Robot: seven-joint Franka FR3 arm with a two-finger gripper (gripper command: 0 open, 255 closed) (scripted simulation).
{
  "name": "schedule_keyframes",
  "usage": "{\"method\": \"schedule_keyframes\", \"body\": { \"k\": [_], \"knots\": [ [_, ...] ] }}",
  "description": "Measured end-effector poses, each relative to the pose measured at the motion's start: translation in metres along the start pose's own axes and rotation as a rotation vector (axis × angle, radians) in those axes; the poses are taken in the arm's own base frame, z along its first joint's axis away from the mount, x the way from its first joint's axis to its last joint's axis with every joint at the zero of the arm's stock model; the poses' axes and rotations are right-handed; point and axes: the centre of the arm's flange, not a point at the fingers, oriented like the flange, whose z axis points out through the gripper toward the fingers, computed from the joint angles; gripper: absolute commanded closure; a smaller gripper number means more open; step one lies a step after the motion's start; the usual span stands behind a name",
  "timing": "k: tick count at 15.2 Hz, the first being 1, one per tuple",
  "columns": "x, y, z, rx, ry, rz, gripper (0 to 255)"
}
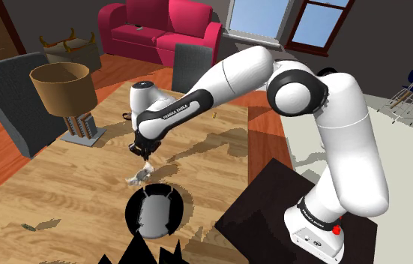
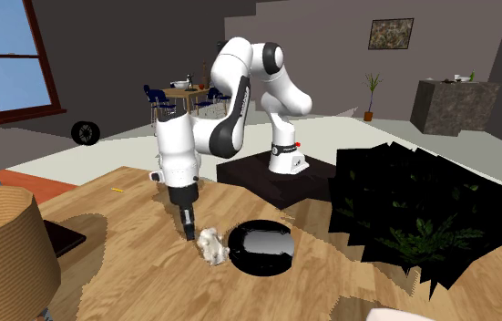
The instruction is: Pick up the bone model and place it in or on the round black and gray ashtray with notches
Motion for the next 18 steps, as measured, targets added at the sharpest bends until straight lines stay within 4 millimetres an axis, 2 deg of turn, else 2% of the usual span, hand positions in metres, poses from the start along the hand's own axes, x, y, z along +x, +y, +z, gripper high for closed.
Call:
{"method": "schedule_keyframes", "body": {
  "k": [1,2,3,5,8,10,14,18],
  "knots": [
    [-0.001,0.000,-0.006,0.000,0.000,0.000,255],
    [-0.001,0.000,-0.006,0.000,0.001,0.000,0],
    [-0.001,0.000,-0.006,0.000,0.000,0.000,0],
    [-0.025,-0.004,-0.009,-0.011,0.068,-0.006,0],
    [-0.084,-0.014,-0.014,-0.029,0.232,-0.019,0],
    [-0.119,-0.019,-0.008,-0.033,0.320,-0.026,0],
    [-0.126,-0.016,0.007,-0.028,0.349,-0.027,0],
    [-0.118,-0.017,0.026,-0.028,0.350,-0.026,0]
  ]
}}
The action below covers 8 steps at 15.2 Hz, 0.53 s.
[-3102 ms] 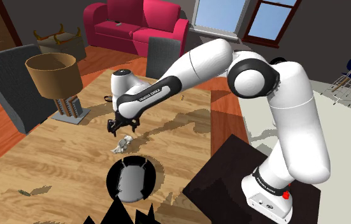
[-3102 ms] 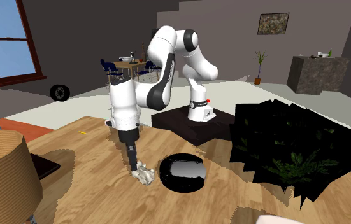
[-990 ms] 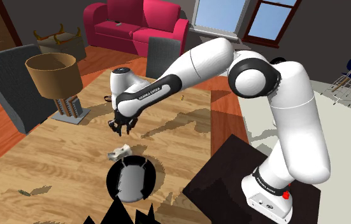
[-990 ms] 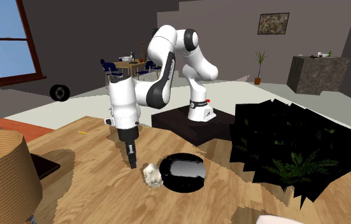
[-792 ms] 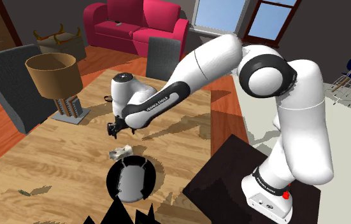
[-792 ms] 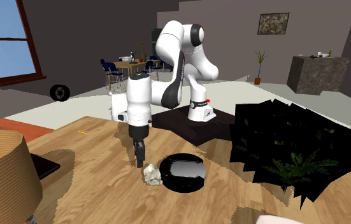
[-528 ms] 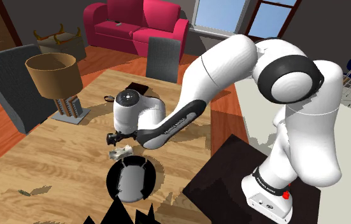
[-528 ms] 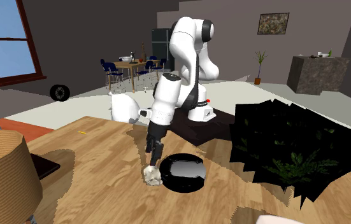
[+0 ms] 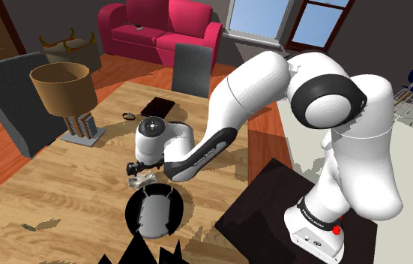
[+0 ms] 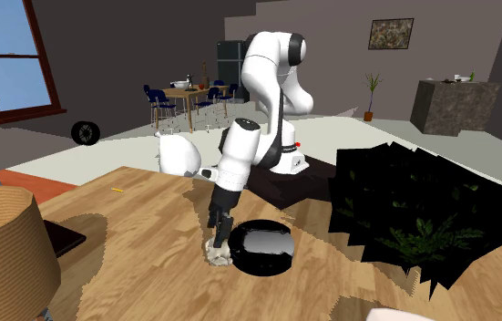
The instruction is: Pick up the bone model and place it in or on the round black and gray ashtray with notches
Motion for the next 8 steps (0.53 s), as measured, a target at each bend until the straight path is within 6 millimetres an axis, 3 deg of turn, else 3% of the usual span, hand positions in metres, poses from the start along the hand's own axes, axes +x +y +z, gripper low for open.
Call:
{"method": "schedule_keyframes", "body": {
  "k": [6,7,8],
  "knots": [
    [-0.0005,0.0002,0.0034,0.001,0.000,0.000,0],
    [-0.0005,0.0002,0.0034,0.001,0.000,0.000,255],
    [-0.0005,0.0002,0.0034,0.001,0.000,0.000,255]
  ]
}}
